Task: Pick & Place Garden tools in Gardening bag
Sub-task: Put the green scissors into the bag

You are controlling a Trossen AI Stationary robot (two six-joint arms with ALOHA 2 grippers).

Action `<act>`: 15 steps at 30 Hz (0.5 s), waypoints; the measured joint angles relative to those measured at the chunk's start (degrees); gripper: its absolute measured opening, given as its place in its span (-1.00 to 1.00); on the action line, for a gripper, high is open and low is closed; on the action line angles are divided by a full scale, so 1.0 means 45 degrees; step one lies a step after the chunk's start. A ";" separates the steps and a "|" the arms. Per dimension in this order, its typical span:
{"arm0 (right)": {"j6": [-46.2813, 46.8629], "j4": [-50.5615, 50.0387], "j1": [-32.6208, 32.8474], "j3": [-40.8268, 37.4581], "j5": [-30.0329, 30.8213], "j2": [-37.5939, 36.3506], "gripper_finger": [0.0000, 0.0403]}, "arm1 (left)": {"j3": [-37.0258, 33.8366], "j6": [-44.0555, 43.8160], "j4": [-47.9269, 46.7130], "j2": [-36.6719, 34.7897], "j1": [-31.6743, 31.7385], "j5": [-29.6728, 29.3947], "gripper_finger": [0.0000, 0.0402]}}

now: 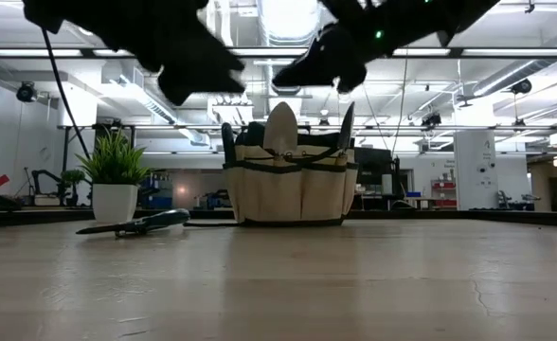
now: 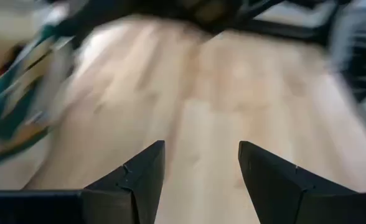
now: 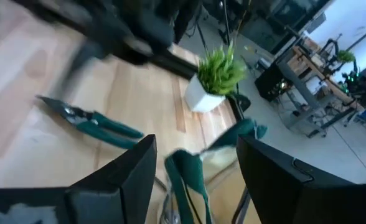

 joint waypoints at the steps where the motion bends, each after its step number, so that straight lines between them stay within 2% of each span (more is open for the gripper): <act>1: 0.0005 -0.0035 0.0112 0.0000 -0.0005 -0.0149 0.08 | 0.0000 -0.0372 -0.0482 0.0000 0.0000 -0.0475 0.04; 4: 0.0017 -0.0276 0.0525 0.0000 0.0000 -0.0664 0.07 | 0.0000 -0.1616 -0.2028 0.0000 0.0003 -0.1642 0.04; 10: 0.0732 -0.1170 0.1543 0.0000 0.0001 -0.1902 0.07 | 0.0000 -0.4932 -0.4811 0.0010 0.0035 -0.3118 0.04; 15: 0.0964 -0.1483 0.2313 0.0002 0.0006 -0.2620 0.07 | -0.0049 -0.5829 -0.5730 0.0069 0.0404 -0.3404 0.04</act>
